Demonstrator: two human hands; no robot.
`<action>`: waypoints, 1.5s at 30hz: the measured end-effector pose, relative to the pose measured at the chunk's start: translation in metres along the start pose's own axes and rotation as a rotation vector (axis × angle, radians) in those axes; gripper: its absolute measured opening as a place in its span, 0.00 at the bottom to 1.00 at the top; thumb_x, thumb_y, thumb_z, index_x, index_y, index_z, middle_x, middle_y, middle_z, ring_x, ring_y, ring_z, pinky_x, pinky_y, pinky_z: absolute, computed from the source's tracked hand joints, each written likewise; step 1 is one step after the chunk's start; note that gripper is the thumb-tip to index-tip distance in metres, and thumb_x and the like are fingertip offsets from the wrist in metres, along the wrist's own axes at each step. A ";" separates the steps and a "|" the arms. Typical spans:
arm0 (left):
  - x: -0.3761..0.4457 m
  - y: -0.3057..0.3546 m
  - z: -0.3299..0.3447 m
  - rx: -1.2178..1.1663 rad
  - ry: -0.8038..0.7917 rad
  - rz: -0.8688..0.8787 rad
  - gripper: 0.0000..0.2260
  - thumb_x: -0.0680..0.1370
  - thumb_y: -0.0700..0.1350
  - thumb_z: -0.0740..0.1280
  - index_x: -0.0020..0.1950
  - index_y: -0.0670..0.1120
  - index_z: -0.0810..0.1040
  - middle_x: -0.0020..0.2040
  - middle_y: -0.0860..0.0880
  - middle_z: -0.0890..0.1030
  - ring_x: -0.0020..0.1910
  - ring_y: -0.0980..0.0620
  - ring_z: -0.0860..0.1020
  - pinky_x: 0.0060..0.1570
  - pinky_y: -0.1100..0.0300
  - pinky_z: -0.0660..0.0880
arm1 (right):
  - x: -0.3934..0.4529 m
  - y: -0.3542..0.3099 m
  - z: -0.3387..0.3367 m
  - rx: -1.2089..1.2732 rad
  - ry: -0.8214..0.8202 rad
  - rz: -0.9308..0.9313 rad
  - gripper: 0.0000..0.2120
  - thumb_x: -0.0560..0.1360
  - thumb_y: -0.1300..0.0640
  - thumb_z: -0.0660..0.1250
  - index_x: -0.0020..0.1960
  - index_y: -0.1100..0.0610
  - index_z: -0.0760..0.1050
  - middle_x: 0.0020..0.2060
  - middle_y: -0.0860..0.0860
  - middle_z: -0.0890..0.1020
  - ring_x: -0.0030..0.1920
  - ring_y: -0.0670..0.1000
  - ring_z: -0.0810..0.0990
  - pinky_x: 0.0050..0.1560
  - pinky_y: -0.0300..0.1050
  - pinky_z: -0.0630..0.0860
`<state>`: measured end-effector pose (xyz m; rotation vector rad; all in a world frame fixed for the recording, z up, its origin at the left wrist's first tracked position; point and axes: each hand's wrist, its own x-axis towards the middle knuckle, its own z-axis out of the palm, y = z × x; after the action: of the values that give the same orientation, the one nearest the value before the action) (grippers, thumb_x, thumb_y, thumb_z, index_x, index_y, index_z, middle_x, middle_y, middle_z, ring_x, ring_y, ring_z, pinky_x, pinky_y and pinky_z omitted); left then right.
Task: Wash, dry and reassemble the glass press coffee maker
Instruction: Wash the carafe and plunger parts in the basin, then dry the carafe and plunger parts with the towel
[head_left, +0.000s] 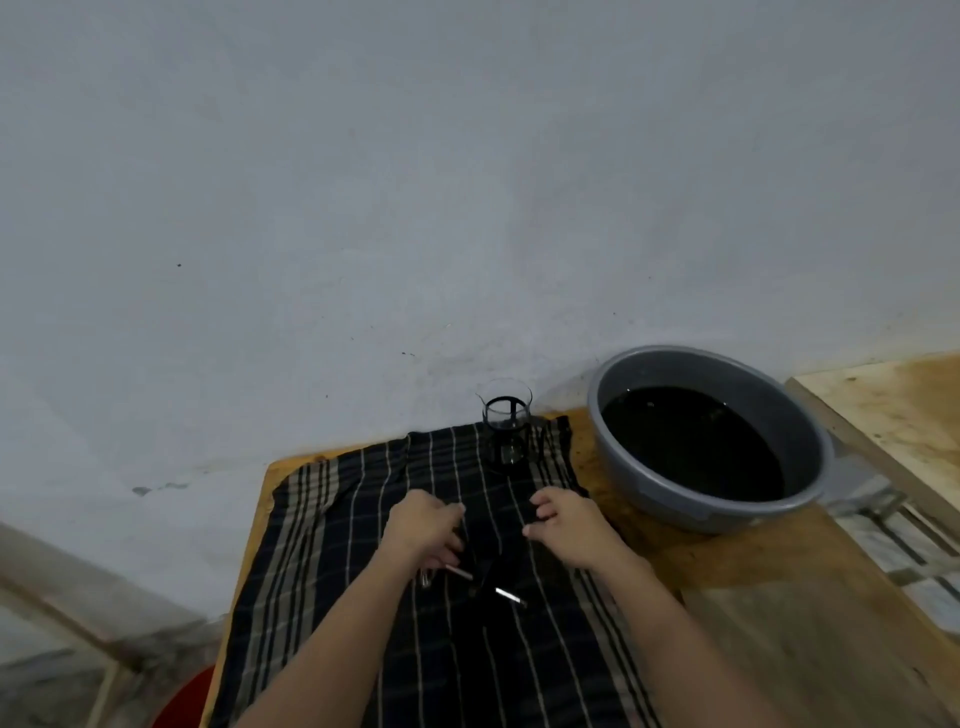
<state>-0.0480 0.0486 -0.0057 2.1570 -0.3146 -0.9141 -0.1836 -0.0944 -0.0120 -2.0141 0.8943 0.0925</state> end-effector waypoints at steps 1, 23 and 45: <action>0.008 0.008 0.001 -0.060 0.025 0.065 0.11 0.79 0.46 0.65 0.53 0.39 0.80 0.38 0.45 0.84 0.31 0.51 0.82 0.30 0.60 0.79 | 0.007 -0.003 -0.009 0.025 0.056 -0.007 0.23 0.75 0.56 0.69 0.69 0.56 0.70 0.63 0.53 0.75 0.60 0.51 0.75 0.58 0.43 0.74; 0.057 0.077 0.049 -0.416 -0.139 0.333 0.19 0.73 0.35 0.70 0.62 0.48 0.75 0.56 0.48 0.82 0.52 0.54 0.81 0.47 0.66 0.76 | 0.060 0.001 -0.035 0.172 0.174 -0.214 0.06 0.79 0.57 0.64 0.44 0.49 0.71 0.39 0.49 0.79 0.40 0.48 0.77 0.41 0.42 0.74; -0.088 0.043 0.166 -0.067 -0.129 0.131 0.15 0.69 0.53 0.76 0.31 0.44 0.77 0.31 0.47 0.78 0.34 0.51 0.78 0.37 0.57 0.72 | -0.126 0.099 -0.014 0.135 0.265 -0.050 0.11 0.80 0.63 0.59 0.60 0.58 0.74 0.47 0.47 0.74 0.47 0.45 0.73 0.46 0.35 0.71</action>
<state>-0.2239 -0.0305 -0.0058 1.9954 -0.4764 -0.9768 -0.3419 -0.0677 -0.0251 -1.9481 0.9867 -0.2623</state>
